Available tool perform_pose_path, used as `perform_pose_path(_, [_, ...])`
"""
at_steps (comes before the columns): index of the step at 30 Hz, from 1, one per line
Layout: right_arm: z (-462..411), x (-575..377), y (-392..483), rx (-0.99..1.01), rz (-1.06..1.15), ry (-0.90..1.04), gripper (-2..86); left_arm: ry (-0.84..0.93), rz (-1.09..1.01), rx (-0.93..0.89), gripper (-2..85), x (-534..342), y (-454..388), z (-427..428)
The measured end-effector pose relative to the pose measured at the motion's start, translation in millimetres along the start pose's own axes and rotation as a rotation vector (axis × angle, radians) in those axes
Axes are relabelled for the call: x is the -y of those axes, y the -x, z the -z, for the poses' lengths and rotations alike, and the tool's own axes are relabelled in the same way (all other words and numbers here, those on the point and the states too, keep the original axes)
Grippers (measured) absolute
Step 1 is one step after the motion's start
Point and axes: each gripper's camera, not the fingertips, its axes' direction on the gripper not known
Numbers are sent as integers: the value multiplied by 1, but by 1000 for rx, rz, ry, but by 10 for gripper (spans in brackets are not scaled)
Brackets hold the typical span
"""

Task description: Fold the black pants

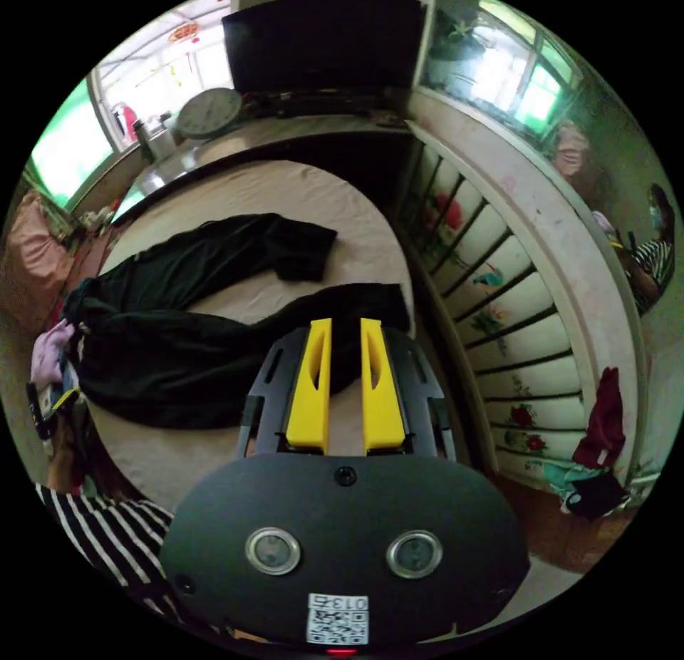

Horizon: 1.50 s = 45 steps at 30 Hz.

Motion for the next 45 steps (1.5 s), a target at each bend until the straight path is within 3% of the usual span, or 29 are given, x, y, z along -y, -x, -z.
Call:
perform_pose_path(6, [-66, -3, -53, 10, -103, 167, 86, 127, 61, -6, 131, 25, 12, -43])
perform_pose_path(12, [-121, 28, -73, 111, -184, 232, 85, 177, -22, 86, 94, 39, -8, -59])
perform_pose_path(15, [-145, 41, -61, 19, -138, 328, 30, 179, -83, 165, 61, 41, -20, -56])
perform_pose_path(20, [-106, 64, -54, -46, 5, 253, 13, 80, -79, 91, 27, 34, 2, -1])
perform_pose_path(25, [-61, 69, -74, 29, 44, 270, 13, 77, -44, 45, 24, 10, 33, 33])
perform_pose_path(31, [-113, 55, -84, 33, -9, 385, 37, 172, -90, 10, 49, -12, 33, -2])
perform_pose_path(35, [-93, 57, -89, -64, -53, 239, 63, 105, -244, 174, 66, -23, 9, 17])
perform_pose_path(41, [-100, 69, -76, -46, 2, 192, 82, -156, -236, 49, 47, -24, -19, 59])
perform_pose_path(45, [-139, 101, -49, -19, 84, 211, 105, -189, -327, 135, 43, 14, -62, 34])
